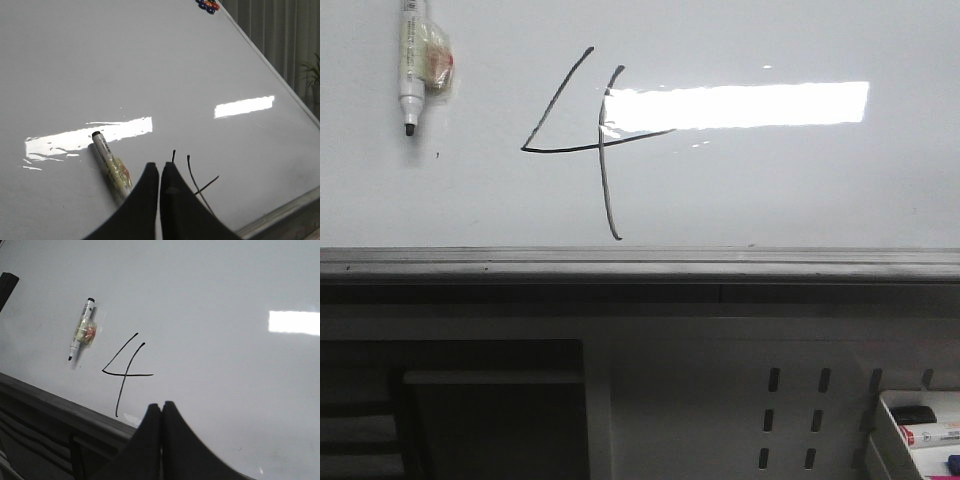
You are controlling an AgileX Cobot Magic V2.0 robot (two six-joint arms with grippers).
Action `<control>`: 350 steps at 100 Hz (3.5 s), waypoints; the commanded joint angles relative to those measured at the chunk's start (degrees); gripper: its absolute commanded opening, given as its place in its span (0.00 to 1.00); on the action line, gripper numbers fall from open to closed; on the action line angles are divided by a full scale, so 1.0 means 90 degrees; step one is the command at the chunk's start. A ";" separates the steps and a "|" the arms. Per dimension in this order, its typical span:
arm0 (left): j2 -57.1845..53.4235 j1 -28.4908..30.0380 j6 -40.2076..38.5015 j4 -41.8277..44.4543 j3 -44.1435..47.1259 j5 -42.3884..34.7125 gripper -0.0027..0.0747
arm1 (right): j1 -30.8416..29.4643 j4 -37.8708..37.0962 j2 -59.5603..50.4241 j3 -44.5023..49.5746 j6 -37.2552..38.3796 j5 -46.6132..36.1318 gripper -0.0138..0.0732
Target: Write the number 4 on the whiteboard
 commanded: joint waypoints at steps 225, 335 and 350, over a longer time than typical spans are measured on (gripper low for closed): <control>-0.0177 0.3360 -0.3643 0.3398 0.1248 0.0051 0.01 | -0.0347 -0.3808 0.0081 0.0399 0.2550 -0.1750 0.08; -0.0177 0.3360 -0.3643 0.3398 0.1248 0.0055 0.01 | -0.1904 -0.4995 -0.0224 0.1630 0.3339 -0.1689 0.08; -0.0177 0.3360 -0.3643 0.3398 0.1248 0.0055 0.01 | -0.1904 -0.4995 -0.0224 0.1630 0.3339 -0.1689 0.08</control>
